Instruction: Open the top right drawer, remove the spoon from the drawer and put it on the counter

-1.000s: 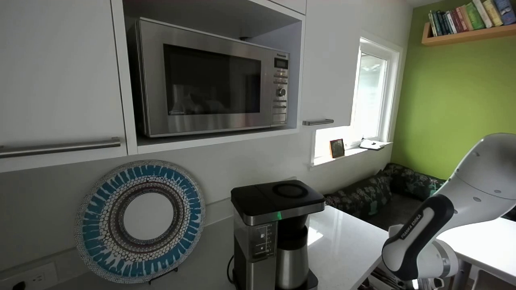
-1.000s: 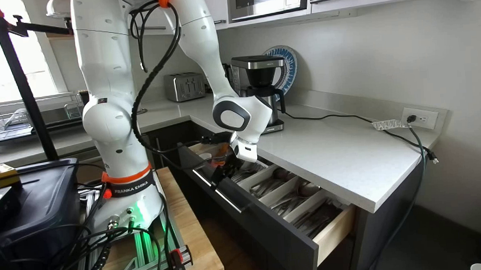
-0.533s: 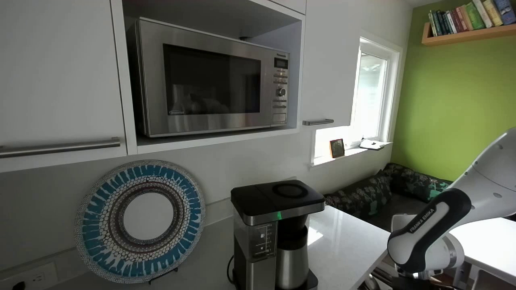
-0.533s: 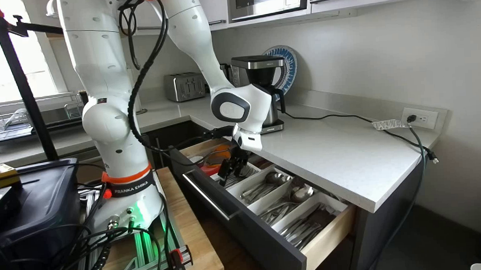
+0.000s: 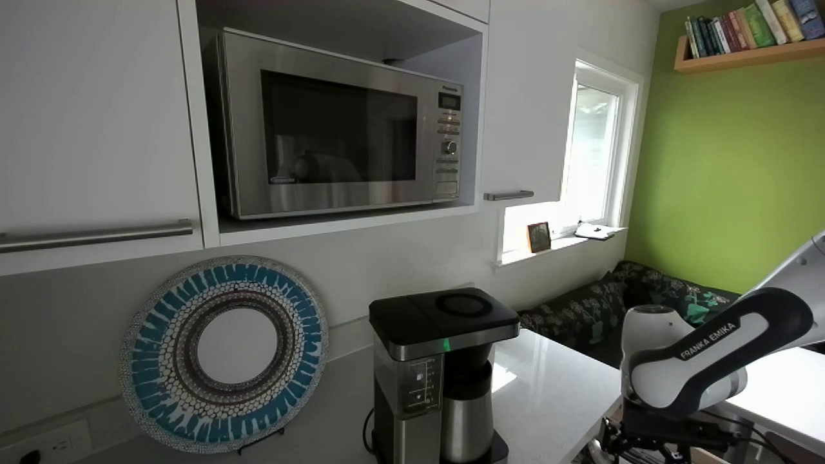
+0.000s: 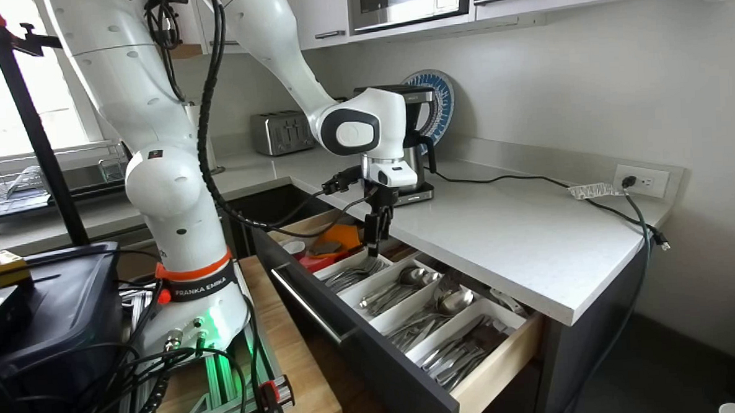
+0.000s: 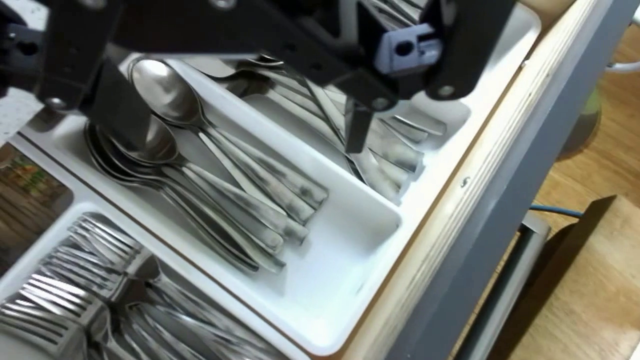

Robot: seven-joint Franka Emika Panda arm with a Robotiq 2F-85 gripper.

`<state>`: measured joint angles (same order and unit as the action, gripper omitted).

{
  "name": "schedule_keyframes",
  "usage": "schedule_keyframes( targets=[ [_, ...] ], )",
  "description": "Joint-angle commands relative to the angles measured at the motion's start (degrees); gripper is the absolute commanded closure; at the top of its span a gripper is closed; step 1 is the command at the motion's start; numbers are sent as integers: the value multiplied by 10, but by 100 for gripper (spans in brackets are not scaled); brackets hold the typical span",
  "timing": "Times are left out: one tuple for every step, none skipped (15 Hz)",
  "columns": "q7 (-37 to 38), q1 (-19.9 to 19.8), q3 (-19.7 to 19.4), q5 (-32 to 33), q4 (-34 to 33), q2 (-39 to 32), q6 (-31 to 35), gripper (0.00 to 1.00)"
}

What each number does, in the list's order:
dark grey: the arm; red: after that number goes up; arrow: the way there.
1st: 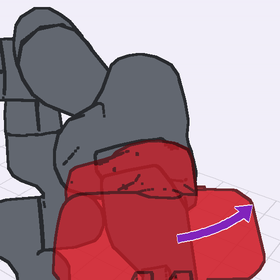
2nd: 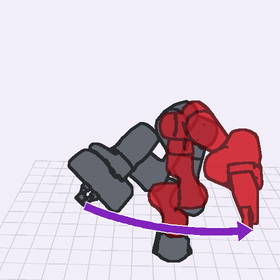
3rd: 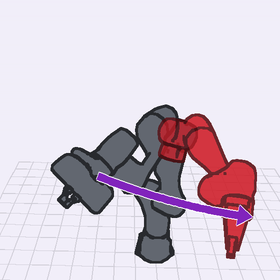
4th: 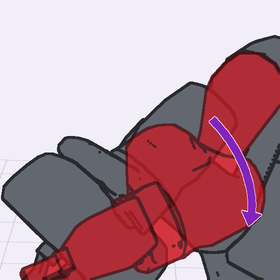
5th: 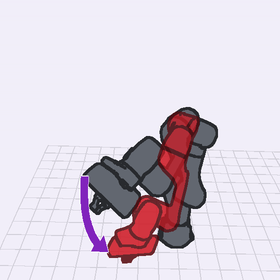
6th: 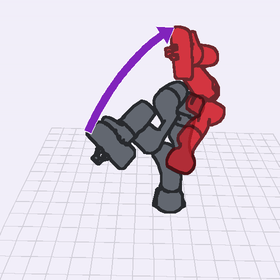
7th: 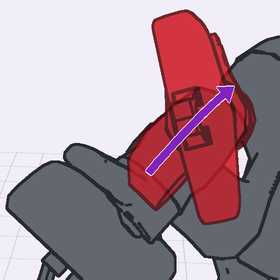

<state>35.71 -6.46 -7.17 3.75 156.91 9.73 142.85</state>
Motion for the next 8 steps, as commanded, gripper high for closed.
schedule_keyframes(
  targets=[
    [-6,-15,16,-4,0,4,-1,0],
    [-8,-15,17,-3,1,7,-1,0],
    [-10,-16,17,-3,2,7,-1,0],
    [-12,-20,23,28,2,0,14,0],
    [-32,-20,27,42,12,3,27,0],
    [-48,-21,32,62,7,-3,34,0],
    [-65,-18,35,70,2,-13,52,0],
    [-85,-15,38,73,3,-15,70,0]
  ],
)
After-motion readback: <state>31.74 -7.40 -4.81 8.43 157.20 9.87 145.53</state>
